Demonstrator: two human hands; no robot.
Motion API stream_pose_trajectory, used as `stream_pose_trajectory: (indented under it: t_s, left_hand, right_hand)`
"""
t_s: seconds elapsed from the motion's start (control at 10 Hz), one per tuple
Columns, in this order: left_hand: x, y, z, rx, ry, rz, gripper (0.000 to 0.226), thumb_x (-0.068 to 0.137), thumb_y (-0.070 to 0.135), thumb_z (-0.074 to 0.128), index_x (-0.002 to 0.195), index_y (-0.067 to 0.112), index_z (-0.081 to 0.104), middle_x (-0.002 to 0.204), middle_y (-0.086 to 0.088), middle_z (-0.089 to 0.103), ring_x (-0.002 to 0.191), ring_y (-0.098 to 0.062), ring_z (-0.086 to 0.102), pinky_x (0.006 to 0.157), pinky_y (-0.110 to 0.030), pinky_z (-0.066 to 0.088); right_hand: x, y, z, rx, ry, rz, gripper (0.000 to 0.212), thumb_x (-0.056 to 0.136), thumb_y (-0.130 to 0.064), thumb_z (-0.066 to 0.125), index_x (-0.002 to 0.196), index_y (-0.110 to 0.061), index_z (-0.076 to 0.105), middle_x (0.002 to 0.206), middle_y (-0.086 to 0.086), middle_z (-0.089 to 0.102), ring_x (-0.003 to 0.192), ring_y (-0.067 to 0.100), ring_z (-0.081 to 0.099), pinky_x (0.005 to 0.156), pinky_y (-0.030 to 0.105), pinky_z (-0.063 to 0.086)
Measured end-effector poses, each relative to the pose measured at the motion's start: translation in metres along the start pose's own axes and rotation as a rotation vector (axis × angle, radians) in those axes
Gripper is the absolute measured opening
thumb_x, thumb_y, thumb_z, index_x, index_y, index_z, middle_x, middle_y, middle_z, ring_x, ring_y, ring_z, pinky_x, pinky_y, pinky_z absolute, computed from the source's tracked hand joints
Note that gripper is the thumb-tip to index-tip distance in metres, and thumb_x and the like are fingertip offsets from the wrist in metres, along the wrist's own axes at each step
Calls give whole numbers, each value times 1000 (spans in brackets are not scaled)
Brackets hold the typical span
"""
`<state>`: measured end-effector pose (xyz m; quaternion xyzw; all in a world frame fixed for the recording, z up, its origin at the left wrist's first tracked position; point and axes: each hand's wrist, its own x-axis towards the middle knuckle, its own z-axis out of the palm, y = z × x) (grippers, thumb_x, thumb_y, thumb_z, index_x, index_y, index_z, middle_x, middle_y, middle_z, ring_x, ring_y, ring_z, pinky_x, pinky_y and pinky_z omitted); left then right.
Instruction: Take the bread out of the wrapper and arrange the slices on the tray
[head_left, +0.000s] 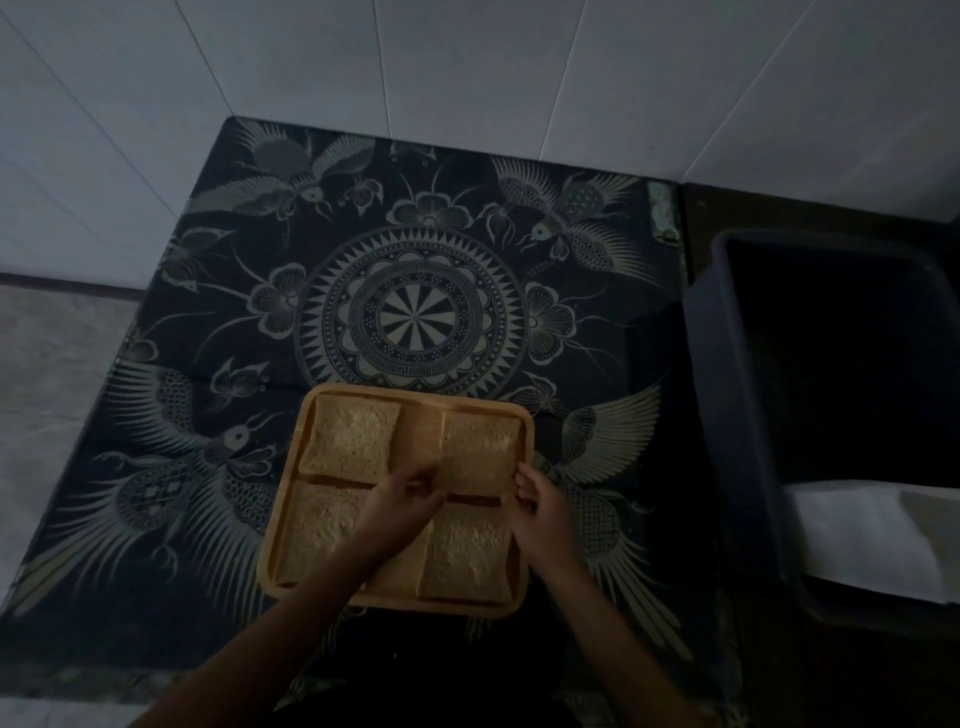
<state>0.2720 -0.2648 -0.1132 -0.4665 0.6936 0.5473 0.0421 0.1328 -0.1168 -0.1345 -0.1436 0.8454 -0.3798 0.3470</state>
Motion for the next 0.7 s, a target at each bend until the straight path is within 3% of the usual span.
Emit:
stream_pose_trajectory:
  t_s: [0.1,0.3,0.5,0.7]
  left_hand:
    - [2,2,0,-1,-10,16,45,90,24,70,134,20,60,109,6,64,95,-5,61,83,-23,45]
    - [1,3,0,3,-12,15,46,90,22,70,134,18,60,109,7,63,100,-9,61,88,-26,44]
    - [-3,3,-1,16,-12,21,45,90,25,70,134,22,60,118,2,67,96,-6,61,80,-21,45]
    - [-6,8,-1,63,5,44,51,90,29,69,138,21,55,128,0,64,89,0,58,83,-28,46]
  right_hand:
    - [-2,2,0,-24,-4,5,50,96,-20,67,144,-12,54,137,3,64,114,5,56,94,23,46]
    - [-4,2,-1,-5,-14,13,50,98,-20,65,145,-13,53,139,2,62,123,12,57,96,23,45]
    - [-6,-3,-4,5,-28,13,52,97,-19,65,147,-13,50,139,3,62,123,12,58,98,25,46]
    - [-4,-8,-14,-37,-73,-31,49,98,-28,66,144,-14,53,138,4,62,121,14,60,93,25,49]
